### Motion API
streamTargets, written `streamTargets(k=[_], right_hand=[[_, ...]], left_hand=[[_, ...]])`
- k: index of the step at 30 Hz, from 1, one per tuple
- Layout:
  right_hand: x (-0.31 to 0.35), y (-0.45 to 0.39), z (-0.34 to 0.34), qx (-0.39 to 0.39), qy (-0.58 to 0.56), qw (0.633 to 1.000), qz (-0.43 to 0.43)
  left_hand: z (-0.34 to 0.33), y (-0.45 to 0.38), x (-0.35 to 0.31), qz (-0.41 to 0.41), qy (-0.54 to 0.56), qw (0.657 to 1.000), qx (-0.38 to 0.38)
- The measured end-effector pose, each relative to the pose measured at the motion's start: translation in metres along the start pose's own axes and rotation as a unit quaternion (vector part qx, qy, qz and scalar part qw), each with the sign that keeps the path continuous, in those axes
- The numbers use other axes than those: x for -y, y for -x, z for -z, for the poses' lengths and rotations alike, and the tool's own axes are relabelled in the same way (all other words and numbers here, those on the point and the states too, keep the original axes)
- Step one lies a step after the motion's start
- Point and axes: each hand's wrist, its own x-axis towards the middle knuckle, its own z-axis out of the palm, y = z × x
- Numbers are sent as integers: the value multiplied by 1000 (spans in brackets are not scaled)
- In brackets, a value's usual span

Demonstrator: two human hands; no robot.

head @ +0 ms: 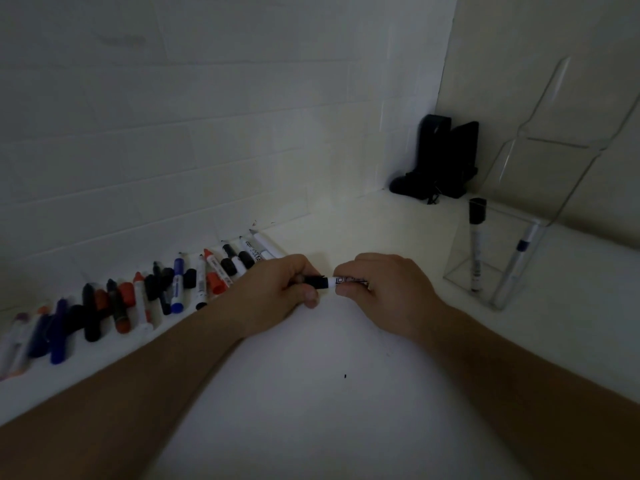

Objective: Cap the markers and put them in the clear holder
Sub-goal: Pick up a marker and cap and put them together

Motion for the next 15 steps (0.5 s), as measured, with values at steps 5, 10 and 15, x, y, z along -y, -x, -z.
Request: streamTargets(k=[5,10,15], right_hand=[[5,-1,1,22,11,999,-21],[15,-3,6,21,129,991,-27],[22,-4,17,43,51,997,-37]], left_hand=[[-5,0,-2,-3,20,1000,-21],[-11,0,-1,-3,6,997,-74],[-12,4,1,-81,2,986,-143]])
